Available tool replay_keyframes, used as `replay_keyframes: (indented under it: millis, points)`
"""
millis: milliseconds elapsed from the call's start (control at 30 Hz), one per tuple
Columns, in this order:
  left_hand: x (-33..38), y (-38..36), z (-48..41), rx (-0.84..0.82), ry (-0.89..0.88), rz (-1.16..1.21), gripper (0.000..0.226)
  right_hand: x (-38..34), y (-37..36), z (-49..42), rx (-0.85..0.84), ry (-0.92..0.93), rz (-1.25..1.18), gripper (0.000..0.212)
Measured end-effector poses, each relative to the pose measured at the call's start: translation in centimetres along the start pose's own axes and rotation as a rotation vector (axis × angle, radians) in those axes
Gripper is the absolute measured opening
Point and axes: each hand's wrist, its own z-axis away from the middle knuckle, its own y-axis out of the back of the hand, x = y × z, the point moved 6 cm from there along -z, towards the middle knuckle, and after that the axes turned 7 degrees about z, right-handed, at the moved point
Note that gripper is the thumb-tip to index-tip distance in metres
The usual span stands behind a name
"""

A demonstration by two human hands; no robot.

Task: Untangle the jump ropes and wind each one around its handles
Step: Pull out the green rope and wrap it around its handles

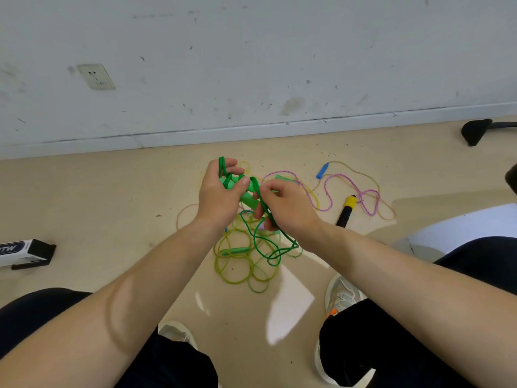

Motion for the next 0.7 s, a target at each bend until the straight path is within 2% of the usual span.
replay_keyframes:
  millis: [67,167,300,400,467,600,667,700]
  points:
    - [-0.3,-0.2,0.1,0.020,0.075,0.095,0.033,-0.3,0.3,-0.3,0.070,0.118,0.113,0.022]
    - [-1.0,-0.7,0.1,0.025,0.224,0.259,0.030,-1.0,0.6,-0.3,0.231,0.308,0.433,0.018]
    - [-1.9,-0.9,0.1,0.018,0.402,0.406,0.045,-1.8,-0.3,0.4,0.318,0.483,0.838,0.022]
    - [-1.9,-1.0,0.1,0.010,0.456,0.473,0.044,-2.2,-1.1,0.8,0.399,0.660,1.095,0.015]
    - [-2.0,-1.1,0.0,0.024,0.449,0.484,0.043,-2.1,-1.7,0.8,0.406,0.727,1.224,0.025]
    - [-2.2,-0.6,-0.3,0.103,0.398,0.441,0.045,-1.0,-2.5,1.0,0.442,0.784,1.229,0.031]
    - [-2.0,-0.2,-0.5,0.149,0.358,0.424,0.044,-0.7,-2.6,1.2,0.381,0.683,1.059,0.022]
    - [-1.9,0.0,-0.7,0.171,0.334,0.420,0.043,-0.4,-2.5,1.2,0.313,0.564,0.900,0.019]
